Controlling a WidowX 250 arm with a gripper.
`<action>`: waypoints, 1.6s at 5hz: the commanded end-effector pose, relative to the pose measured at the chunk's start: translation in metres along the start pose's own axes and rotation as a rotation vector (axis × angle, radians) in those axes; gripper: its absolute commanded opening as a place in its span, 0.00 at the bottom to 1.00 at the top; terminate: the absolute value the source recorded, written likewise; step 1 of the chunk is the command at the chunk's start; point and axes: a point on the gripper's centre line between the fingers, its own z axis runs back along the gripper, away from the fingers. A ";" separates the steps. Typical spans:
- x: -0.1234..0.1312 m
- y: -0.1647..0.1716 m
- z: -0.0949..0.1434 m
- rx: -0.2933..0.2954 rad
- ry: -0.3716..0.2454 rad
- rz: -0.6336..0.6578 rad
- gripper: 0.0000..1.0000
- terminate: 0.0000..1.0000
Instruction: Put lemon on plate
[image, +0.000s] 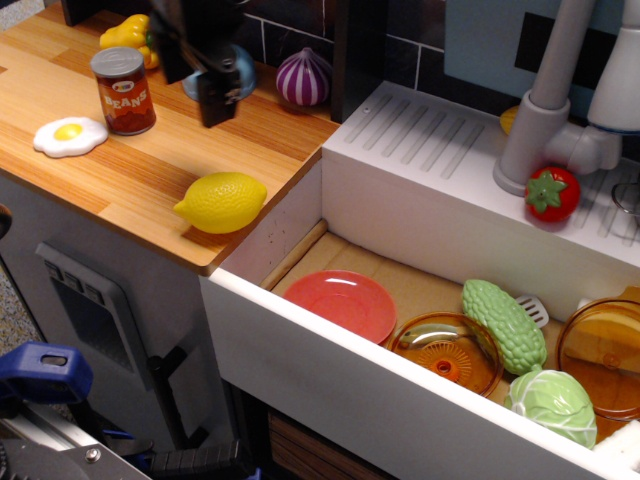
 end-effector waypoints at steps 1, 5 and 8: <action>0.003 -0.013 0.019 0.035 -0.060 -0.002 1.00 0.00; -0.014 -0.051 0.001 0.006 -0.064 -0.024 1.00 0.00; -0.025 -0.051 -0.033 0.019 -0.106 -0.021 1.00 0.00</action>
